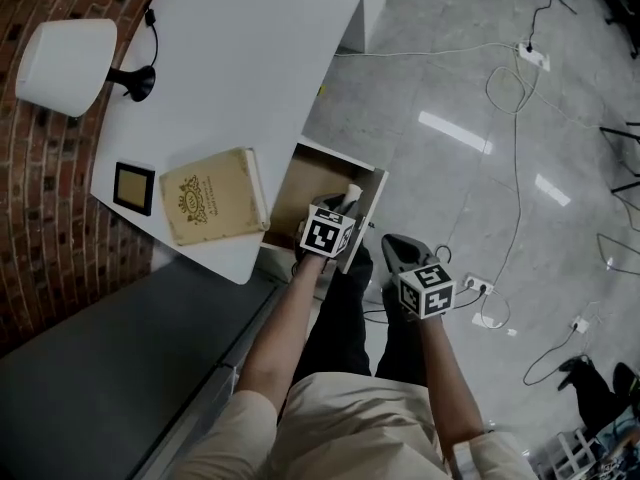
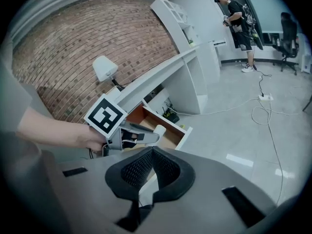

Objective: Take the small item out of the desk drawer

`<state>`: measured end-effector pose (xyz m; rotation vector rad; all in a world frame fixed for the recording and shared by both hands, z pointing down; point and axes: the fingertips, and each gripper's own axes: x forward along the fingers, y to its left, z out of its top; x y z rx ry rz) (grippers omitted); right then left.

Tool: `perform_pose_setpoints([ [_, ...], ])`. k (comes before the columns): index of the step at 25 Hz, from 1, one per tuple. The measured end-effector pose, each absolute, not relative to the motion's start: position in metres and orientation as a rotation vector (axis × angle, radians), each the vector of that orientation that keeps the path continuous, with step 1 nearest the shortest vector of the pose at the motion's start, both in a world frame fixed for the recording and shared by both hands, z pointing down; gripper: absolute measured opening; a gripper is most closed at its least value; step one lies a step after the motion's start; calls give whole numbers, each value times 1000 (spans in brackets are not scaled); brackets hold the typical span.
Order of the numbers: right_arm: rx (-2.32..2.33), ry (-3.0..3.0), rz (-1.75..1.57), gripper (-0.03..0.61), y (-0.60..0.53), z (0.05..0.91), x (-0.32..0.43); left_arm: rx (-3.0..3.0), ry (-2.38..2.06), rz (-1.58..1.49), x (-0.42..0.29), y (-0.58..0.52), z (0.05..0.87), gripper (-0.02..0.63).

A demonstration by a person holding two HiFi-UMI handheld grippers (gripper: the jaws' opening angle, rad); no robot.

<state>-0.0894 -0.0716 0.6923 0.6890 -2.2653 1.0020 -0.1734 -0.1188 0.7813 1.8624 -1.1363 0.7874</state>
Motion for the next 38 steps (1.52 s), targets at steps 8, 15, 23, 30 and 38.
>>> perform_pose_setpoints([
  [8,691,-2292,1067,25,-68,646,-88,1850,-1258,742,-175,-96,723,123],
  [15,665,-2319,1046,25,-56,606,-88,1844,-1349,672,-169,-74,669,123],
  [23,610,-2358,981,25,-41,568,-90,1875,-1457,689,-169,-58,603,123],
  [30,620,-2365,949,25,-23,546,-88,1891,-1538,605,-165,-32,563,123],
  [38,583,-2385,839,25,-3,513,-80,1890,-1591,537,-145,3,524,123],
])
